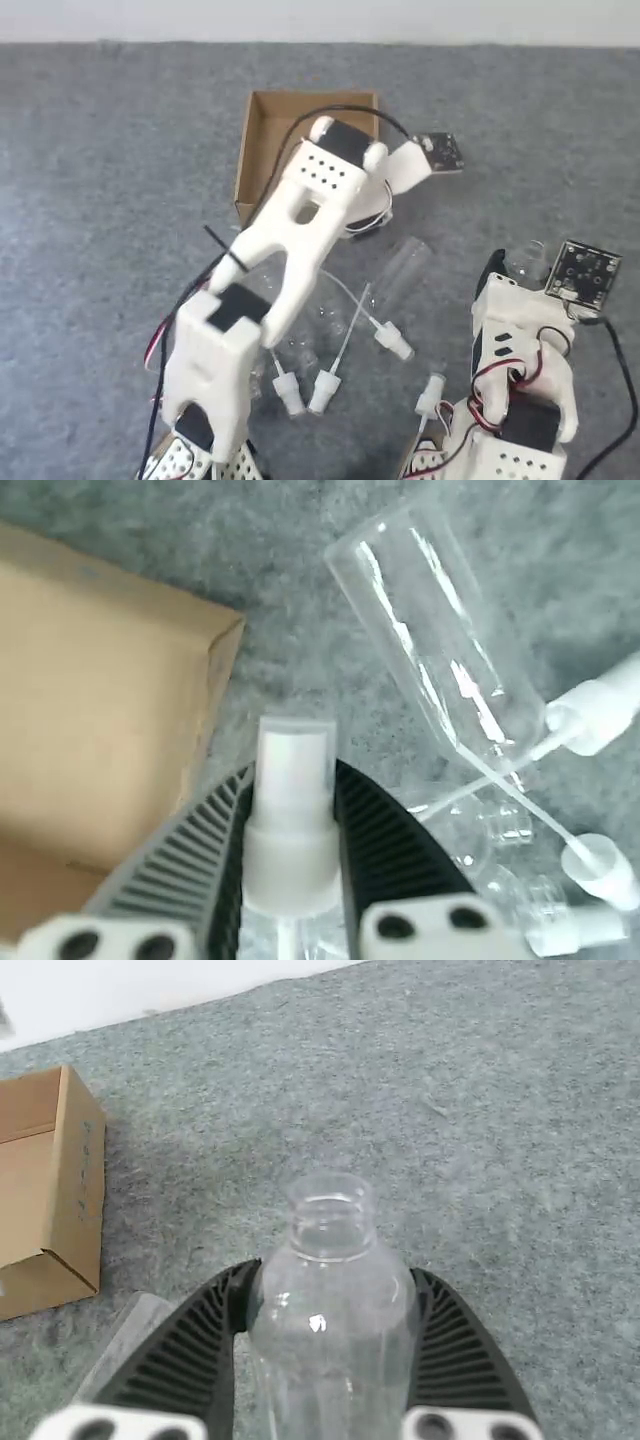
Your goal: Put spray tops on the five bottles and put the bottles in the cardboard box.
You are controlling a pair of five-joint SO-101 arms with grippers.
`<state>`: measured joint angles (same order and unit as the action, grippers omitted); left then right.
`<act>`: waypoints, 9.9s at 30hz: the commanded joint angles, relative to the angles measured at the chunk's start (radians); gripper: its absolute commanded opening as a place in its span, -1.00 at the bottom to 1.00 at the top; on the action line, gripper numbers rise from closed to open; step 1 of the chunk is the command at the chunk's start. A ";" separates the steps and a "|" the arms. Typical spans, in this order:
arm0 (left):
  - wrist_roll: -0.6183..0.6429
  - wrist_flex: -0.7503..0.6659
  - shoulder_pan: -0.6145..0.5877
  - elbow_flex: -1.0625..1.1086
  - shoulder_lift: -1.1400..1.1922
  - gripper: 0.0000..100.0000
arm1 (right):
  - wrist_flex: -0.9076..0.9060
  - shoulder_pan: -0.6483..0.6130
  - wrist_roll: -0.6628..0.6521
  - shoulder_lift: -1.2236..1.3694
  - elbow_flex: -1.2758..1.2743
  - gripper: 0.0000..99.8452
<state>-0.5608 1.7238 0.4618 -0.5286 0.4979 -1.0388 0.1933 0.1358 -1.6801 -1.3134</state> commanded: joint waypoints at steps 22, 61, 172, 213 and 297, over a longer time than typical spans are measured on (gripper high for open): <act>0.358 0.029 0.003 0.067 -0.660 -0.97 | 0.094 -0.073 0.000 -0.018 -0.055 -0.80; 0.548 -0.354 -0.003 0.647 -1.545 -0.97 | 0.315 -0.625 -0.106 -0.018 -0.061 -0.80; 0.884 -0.916 -0.092 1.506 -2.102 -0.97 | 0.842 -1.224 -0.206 -0.018 -0.376 -0.80; 0.858 -0.879 -0.107 1.583 -2.104 -0.66 | 0.816 -1.098 -0.114 -0.018 -0.365 -0.97; 0.646 -1.059 -0.666 2.083 -2.102 -0.98 | 0.788 -0.814 -0.041 -0.018 -0.301 -0.99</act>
<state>0.1204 0.7265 -0.2025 1.5581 -1.5888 -0.2440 -0.6368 0.0898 -1.6786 -1.6678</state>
